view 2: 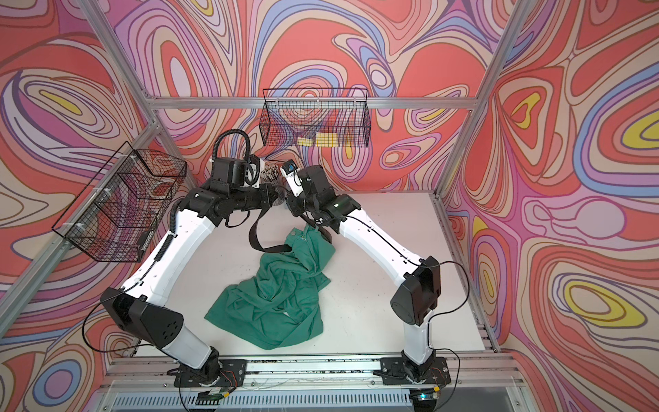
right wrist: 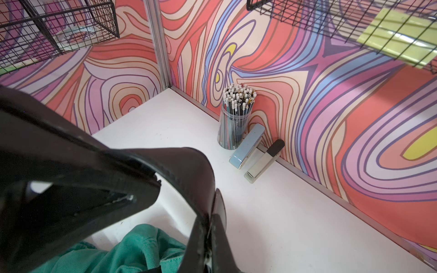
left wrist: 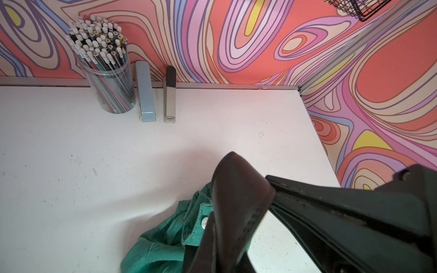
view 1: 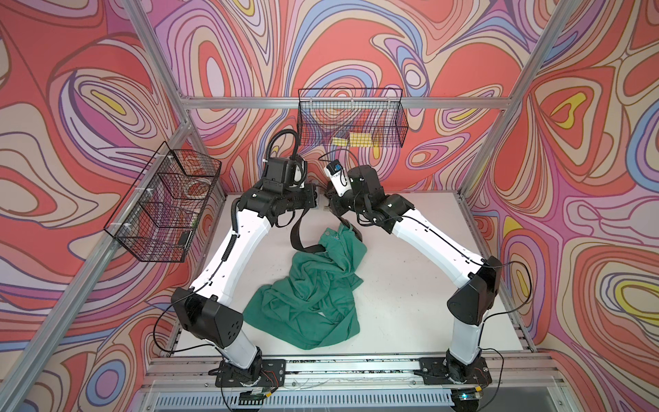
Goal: Remove the belt from the trousers
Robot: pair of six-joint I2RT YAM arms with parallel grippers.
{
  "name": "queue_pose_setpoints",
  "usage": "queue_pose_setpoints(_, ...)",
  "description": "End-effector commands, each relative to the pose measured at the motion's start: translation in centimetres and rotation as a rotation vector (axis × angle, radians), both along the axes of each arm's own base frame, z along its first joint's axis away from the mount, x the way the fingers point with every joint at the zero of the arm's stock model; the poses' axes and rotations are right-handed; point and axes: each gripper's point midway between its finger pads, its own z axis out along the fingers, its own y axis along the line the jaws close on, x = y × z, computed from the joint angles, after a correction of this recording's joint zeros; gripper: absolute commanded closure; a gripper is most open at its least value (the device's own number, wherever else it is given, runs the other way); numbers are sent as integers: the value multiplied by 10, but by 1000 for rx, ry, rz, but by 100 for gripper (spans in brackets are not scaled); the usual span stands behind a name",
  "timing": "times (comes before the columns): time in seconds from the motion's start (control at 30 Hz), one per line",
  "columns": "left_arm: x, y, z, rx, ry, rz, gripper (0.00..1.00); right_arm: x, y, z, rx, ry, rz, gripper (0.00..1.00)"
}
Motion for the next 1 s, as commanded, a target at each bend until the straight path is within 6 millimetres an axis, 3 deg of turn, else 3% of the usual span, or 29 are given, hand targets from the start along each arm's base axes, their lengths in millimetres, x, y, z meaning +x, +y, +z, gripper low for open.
queue_pose_setpoints(0.0, -2, -2, 59, -72, -143, -12, 100, -10, -6, -31, -41, 86, 3, 99)
queue_pose_setpoints(0.6, -13, 5, 132, -224, -293, -59, 100, -4, -37, -122, -64, 284, -69, 89)
queue_pose_setpoints(0.8, -20, 3, 147, -240, -344, -90, 100, -1, -41, -142, -103, 314, -99, 87)
queue_pose_setpoints(0.97, -25, 8, 162, -247, -387, -82, 100, 1, -49, -155, -131, 333, -123, 91)
